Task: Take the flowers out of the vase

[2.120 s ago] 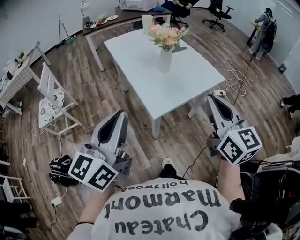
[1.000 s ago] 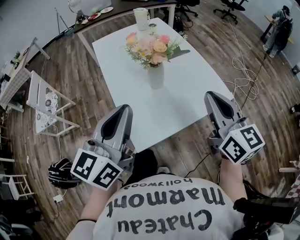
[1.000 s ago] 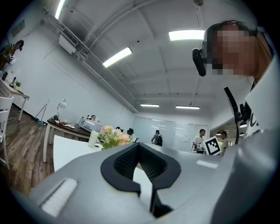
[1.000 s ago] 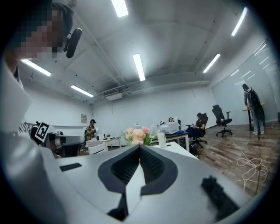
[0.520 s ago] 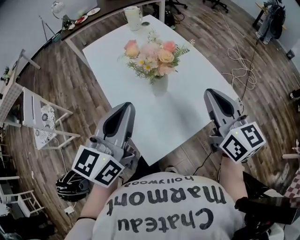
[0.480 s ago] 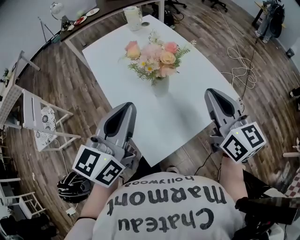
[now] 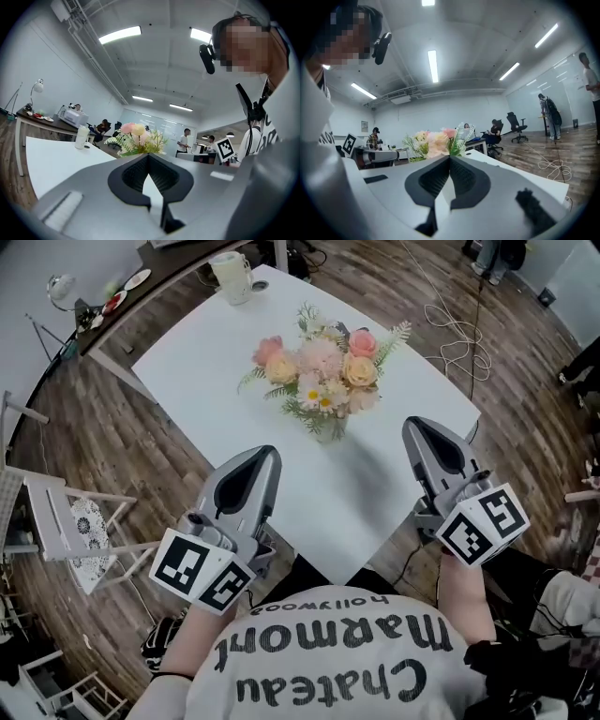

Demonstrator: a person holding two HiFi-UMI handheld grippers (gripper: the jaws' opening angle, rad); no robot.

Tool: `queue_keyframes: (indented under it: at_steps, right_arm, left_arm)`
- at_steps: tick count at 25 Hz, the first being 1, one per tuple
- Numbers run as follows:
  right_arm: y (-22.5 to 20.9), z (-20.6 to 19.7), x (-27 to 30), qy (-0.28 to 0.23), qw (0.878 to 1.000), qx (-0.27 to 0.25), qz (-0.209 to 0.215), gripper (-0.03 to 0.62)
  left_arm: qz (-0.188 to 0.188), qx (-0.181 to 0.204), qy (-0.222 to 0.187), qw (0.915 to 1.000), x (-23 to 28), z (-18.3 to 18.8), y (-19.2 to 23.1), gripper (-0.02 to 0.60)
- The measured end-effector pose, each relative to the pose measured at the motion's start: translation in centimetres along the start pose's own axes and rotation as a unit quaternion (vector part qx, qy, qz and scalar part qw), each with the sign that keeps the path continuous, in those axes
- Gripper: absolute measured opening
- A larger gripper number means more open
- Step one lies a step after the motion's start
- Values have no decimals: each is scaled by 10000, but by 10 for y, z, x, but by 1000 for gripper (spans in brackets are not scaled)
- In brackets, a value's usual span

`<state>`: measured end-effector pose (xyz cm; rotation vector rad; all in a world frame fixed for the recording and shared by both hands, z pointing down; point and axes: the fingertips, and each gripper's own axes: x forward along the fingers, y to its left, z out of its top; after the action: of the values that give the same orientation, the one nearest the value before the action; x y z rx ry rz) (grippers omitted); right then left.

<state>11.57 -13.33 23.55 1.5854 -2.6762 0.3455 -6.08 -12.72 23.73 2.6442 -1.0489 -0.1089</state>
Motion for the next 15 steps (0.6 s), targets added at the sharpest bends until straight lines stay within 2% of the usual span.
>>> queue_keyframes:
  at_steps: [7,11,15]
  right_arm:
    - [13,-24,27,70,9996,104,-241,15]
    - [13,-35,37,220,9991,-18,-355,15]
    - [12,-42,49,354,9991,-44,-208,15]
  left_arm:
    - [-461,354,311,9978,21,-30,19,6]
    - [-424,333,341,9980,32,-49,29,6]
    - [-296,271,270,9988,41,-60,37,6]
